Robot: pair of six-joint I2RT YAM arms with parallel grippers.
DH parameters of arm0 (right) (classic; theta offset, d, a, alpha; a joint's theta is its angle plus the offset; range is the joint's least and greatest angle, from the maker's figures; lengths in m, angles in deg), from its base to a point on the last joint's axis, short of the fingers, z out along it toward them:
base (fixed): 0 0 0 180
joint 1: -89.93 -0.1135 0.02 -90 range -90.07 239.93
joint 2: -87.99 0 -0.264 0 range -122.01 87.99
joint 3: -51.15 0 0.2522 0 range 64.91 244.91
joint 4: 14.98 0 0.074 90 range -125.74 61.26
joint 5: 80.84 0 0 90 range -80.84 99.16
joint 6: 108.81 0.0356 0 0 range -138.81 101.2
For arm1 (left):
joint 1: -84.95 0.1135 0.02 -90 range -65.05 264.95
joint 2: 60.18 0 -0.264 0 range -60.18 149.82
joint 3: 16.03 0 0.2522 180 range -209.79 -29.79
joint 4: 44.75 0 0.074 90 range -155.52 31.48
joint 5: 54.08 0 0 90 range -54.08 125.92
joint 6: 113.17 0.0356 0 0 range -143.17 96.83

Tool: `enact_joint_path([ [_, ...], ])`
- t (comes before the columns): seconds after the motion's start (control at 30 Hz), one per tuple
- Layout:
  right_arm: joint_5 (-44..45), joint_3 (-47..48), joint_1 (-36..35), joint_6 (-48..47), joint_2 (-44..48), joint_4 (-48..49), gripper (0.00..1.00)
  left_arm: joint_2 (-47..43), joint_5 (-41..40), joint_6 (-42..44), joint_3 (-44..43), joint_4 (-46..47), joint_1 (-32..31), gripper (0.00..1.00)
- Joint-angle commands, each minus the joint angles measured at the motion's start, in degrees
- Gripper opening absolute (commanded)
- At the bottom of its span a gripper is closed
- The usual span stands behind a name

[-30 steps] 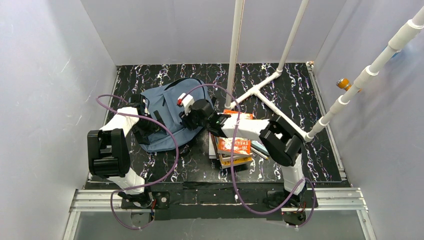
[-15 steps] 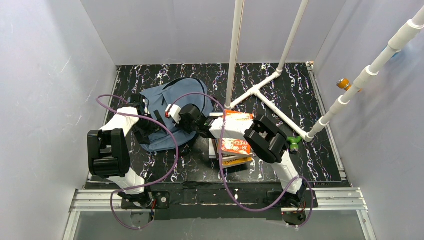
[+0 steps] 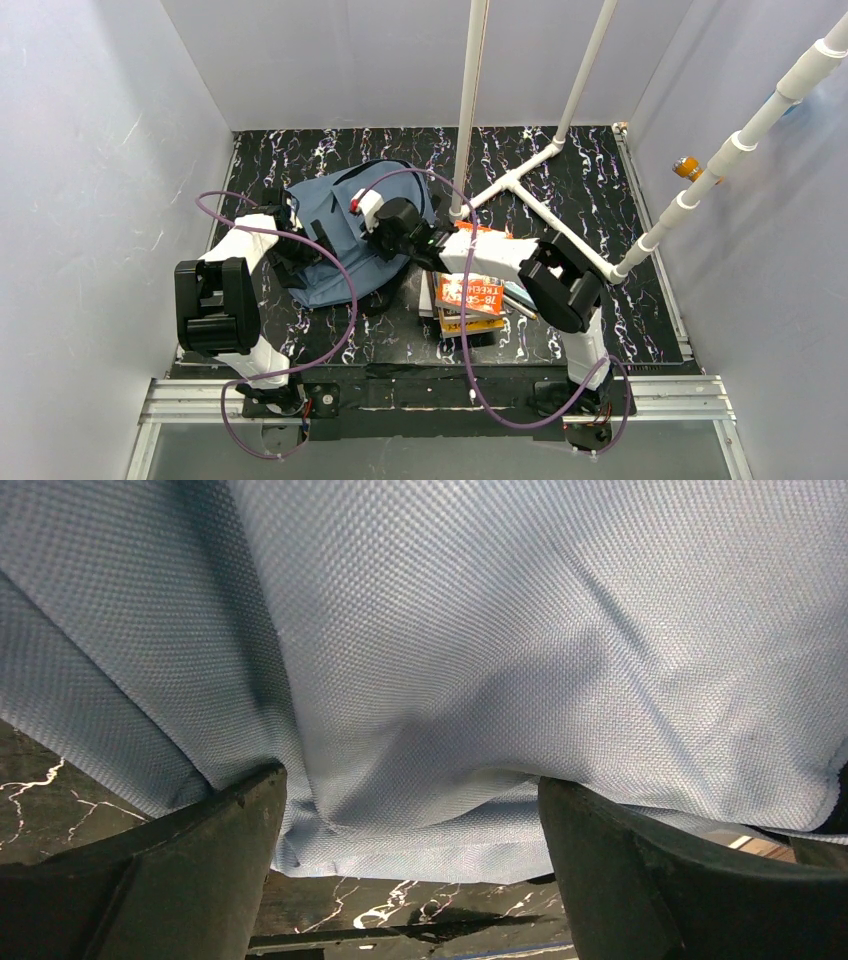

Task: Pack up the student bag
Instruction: Unzip the student bag at the center of the board.

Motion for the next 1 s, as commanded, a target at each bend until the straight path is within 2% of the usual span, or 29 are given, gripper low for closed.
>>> enact_joint_path([
  [0.0, -12.9, -0.3, 6.6, 11.7, 3.3, 5.4, 0.01, -0.1, -2.5, 0.7, -0.2, -1.0, 0.3, 0.96],
  [0.07, -17.5, 0.8, 7.4, 12.3, 1.8, 4.9, 0.01, 0.0, -2.5, 0.7, -0.2, -1.0, 0.3, 0.96],
  [0.2, -20.3, 1.4, 7.6, 11.2, 0.9, 4.7, 0.02, 0.0, -2.3, 0.7, -0.2, -1.0, 0.4, 0.96],
  [0.37, -20.3, 0.6, 7.6, 8.7, 0.3, 4.1, 0.20, 0.0, -2.1, 0.7, -0.2, -1.0, 0.3, 0.96],
  [0.57, -19.0, 1.0, 7.6, 6.3, -0.1, 1.4, 0.31, 0.1, -1.8, 0.7, -0.2, -0.9, 0.3, 0.96],
  [0.67, -18.7, 0.8, 7.6, 5.0, 0.0, 0.9, 0.34, 0.1, -1.7, 0.8, -0.3, -0.9, 0.3, 0.96],
  [0.83, -19.2, 1.4, 7.6, 4.8, -0.9, 0.4, 0.31, 0.3, -1.5, 0.8, -0.3, -0.8, 0.3, 0.96],
  [0.97, -18.2, 1.6, 7.6, 4.2, -1.8, 0.2, 0.45, 0.3, -1.4, 0.8, -0.2, -0.8, 0.3, 0.96],
])
